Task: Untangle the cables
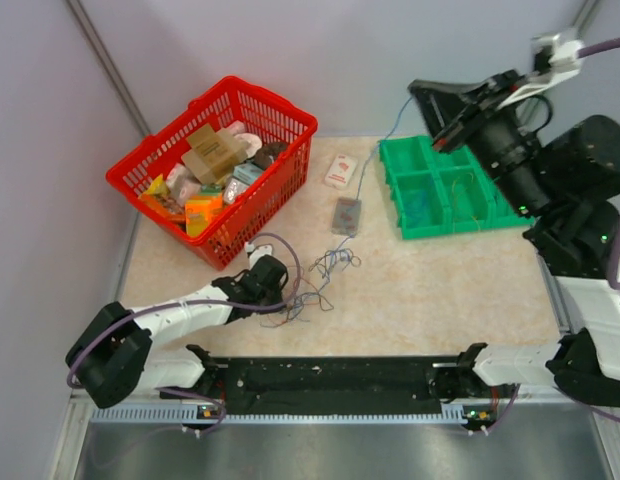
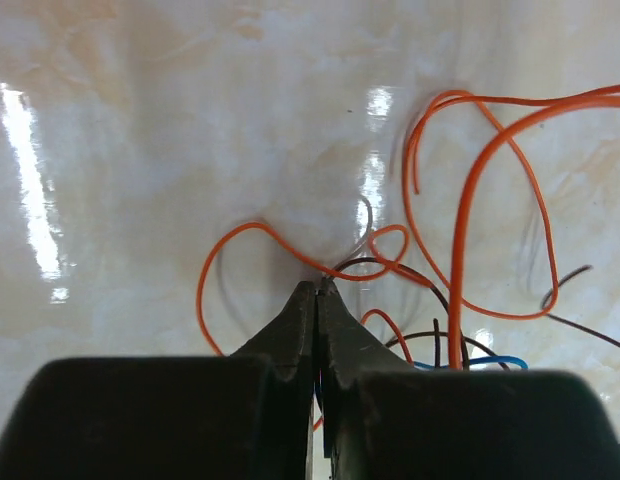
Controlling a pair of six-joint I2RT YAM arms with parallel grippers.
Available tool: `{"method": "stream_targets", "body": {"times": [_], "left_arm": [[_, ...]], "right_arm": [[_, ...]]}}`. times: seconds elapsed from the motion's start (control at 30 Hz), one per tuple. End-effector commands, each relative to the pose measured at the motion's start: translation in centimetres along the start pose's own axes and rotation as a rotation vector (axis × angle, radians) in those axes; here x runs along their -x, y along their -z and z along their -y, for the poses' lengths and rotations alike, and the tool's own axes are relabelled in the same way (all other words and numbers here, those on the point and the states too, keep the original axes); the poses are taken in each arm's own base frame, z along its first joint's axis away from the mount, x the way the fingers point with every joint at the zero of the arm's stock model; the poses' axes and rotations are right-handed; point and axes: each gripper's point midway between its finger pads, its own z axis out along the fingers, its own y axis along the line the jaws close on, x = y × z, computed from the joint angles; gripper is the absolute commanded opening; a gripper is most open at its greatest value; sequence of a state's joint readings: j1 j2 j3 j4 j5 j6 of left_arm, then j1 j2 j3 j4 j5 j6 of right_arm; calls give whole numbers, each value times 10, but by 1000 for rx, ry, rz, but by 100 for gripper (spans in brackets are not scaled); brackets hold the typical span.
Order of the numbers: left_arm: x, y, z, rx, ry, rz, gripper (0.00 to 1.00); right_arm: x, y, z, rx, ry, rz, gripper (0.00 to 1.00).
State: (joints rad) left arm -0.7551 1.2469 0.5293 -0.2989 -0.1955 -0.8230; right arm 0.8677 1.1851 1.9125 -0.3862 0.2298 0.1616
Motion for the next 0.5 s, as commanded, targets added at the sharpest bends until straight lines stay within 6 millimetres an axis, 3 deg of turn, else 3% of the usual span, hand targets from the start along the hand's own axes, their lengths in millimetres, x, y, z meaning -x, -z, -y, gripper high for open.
{"method": "stream_targets", "body": {"times": [0.0, 0.23, 0.27, 0.37, 0.47], "left_arm": [[5, 3, -19, 33, 32, 34, 0], [18, 11, -30, 44, 88, 72, 0], [21, 12, -30, 39, 98, 79, 0], [26, 16, -36, 52, 123, 110, 0], [32, 22, -35, 31, 131, 131, 0]], "right_arm": [[67, 15, 16, -95, 71, 126, 0], [156, 39, 23, -152, 132, 359, 0], [161, 41, 25, -161, 140, 382, 0], [163, 41, 45, -283, 227, 378, 0], [133, 36, 60, -353, 264, 292, 0]]}}
